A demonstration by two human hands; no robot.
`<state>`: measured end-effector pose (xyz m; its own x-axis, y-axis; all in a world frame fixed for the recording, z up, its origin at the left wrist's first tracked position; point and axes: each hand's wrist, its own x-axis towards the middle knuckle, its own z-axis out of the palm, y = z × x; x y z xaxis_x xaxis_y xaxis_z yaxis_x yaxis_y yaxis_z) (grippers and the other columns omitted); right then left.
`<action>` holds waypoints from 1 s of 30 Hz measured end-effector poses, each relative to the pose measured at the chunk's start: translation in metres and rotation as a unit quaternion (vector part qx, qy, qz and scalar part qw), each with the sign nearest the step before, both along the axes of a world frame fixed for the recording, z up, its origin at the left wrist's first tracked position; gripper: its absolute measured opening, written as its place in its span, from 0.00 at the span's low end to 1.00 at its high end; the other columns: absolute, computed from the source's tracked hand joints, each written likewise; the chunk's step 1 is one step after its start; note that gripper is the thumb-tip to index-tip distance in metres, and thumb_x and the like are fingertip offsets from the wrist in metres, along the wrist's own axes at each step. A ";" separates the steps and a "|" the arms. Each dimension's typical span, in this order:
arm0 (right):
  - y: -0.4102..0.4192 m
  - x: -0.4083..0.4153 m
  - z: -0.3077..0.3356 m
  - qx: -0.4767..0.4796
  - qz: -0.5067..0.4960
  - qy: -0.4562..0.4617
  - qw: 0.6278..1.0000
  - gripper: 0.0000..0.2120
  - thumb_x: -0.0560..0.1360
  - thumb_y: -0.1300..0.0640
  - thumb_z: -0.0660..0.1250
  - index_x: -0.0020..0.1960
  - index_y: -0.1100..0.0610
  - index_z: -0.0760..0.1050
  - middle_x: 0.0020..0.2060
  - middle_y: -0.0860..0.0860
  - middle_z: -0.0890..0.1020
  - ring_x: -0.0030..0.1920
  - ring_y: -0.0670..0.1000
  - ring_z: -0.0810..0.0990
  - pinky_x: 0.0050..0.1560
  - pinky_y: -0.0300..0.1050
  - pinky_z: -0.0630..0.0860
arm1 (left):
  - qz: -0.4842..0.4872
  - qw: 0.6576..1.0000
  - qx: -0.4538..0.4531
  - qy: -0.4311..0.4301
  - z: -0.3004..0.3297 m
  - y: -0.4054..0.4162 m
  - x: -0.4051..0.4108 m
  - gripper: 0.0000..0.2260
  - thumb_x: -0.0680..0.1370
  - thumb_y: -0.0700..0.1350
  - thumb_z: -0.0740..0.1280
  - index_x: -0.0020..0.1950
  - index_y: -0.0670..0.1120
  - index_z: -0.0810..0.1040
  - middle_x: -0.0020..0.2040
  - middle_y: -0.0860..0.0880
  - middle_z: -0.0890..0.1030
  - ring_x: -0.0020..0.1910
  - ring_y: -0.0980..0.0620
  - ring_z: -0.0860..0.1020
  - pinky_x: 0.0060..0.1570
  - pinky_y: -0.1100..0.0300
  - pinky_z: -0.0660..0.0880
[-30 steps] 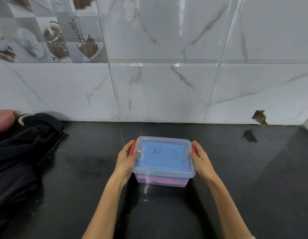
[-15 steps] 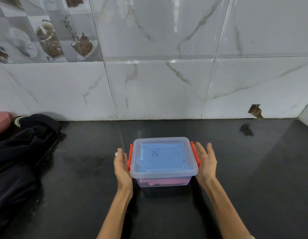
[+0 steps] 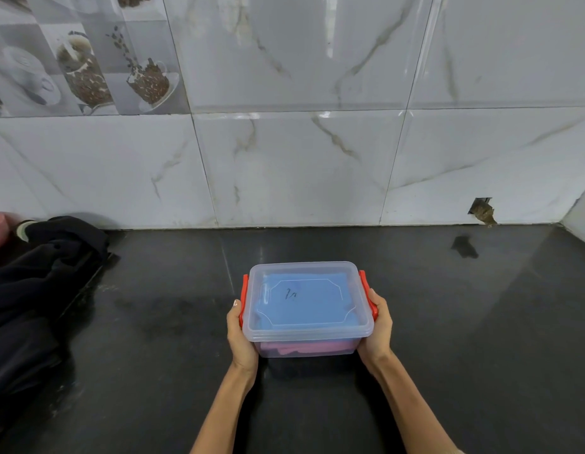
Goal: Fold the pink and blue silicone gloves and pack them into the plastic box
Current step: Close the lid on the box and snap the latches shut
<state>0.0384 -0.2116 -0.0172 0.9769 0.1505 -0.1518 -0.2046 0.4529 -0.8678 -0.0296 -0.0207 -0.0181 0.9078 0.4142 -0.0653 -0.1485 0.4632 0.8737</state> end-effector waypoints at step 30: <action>-0.122 -0.107 -0.002 0.021 -0.378 0.038 0.925 0.21 0.79 0.42 0.50 0.61 0.51 0.74 0.49 0.47 0.85 0.50 0.48 0.81 0.42 0.36 0.79 | -0.177 0.975 0.088 0.102 0.003 -0.193 0.050 0.29 0.76 0.69 0.44 0.50 0.55 0.79 0.39 0.56 0.85 0.39 0.62 0.82 0.33 0.71 0.75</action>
<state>-0.0685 -0.3333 -0.0193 0.7923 -0.5633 -0.2341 0.1238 0.5242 -0.8425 0.0208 -0.2138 -0.0151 0.9713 0.0986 -0.2163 0.1791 0.2950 0.9386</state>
